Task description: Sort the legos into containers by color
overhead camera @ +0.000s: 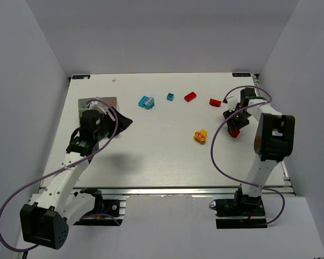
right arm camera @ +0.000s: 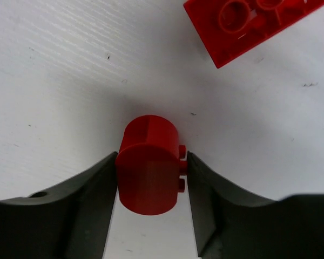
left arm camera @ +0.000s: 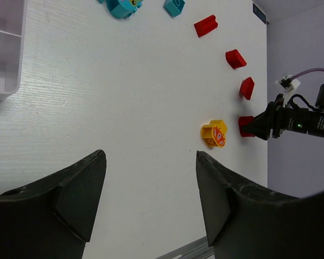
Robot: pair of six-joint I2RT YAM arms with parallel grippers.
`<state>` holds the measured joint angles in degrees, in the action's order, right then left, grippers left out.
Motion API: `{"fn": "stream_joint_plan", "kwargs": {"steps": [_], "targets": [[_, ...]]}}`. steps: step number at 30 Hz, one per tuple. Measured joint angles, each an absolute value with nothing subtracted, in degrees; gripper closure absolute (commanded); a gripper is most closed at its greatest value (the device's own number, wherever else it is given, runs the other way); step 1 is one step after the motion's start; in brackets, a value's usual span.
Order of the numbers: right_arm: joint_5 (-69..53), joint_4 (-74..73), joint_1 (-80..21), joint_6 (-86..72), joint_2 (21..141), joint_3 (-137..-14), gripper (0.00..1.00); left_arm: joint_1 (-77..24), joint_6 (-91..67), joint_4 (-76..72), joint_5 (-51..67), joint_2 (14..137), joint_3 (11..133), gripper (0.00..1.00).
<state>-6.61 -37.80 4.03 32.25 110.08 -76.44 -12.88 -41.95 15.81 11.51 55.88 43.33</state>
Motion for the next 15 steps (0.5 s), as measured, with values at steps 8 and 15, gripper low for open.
{"fn": "stream_joint_plan", "kwargs": {"steps": [8,15], "targets": [[-7.22,-37.28,4.01,33.82,109.06,-76.34,1.00,-12.88,-43.13,16.43,11.60,54.46,42.63,0.23],[-23.86,-38.52,1.56,43.90,97.34,-76.20,1.00,-14.00,-45.74,10.07,18.55,56.23,41.63,0.23]]}}
